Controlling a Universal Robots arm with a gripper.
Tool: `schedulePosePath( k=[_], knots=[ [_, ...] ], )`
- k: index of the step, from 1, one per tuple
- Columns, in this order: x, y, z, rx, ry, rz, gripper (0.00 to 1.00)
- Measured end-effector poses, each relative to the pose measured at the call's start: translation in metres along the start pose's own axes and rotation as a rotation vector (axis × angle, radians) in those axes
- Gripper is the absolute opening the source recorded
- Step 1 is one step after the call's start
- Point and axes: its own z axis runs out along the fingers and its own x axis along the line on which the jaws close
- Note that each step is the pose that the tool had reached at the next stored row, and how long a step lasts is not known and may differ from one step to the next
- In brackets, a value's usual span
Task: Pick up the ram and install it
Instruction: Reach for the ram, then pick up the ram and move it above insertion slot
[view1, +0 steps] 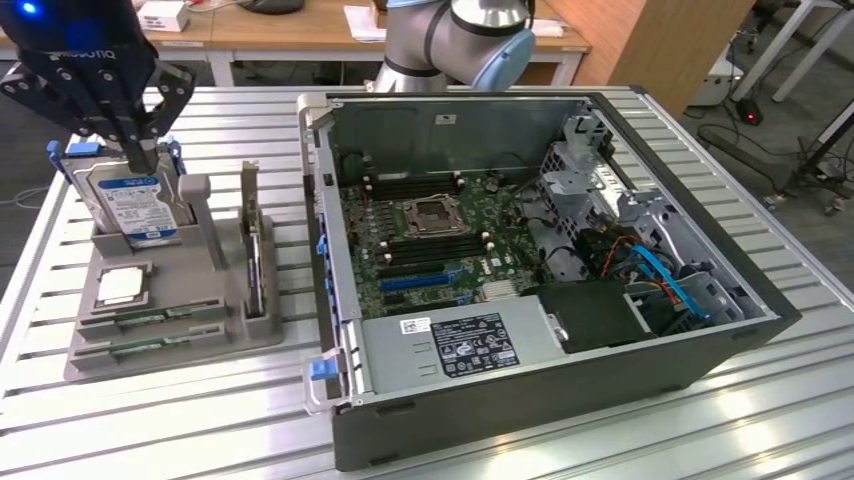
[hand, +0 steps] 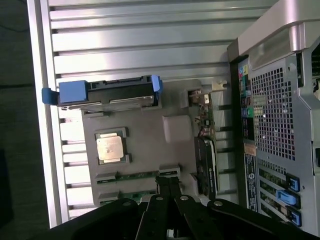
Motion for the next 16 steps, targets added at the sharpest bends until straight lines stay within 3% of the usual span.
schedulePosePath(
  k=[7, 16],
  knots=[
    [0.0013, -0.0106, -0.0005, 0.0, 0.0, 0.0, 0.09],
    [0.0013, -0.0114, -0.0006, 0.0, 0.0, 0.0, 0.09]
  ],
)
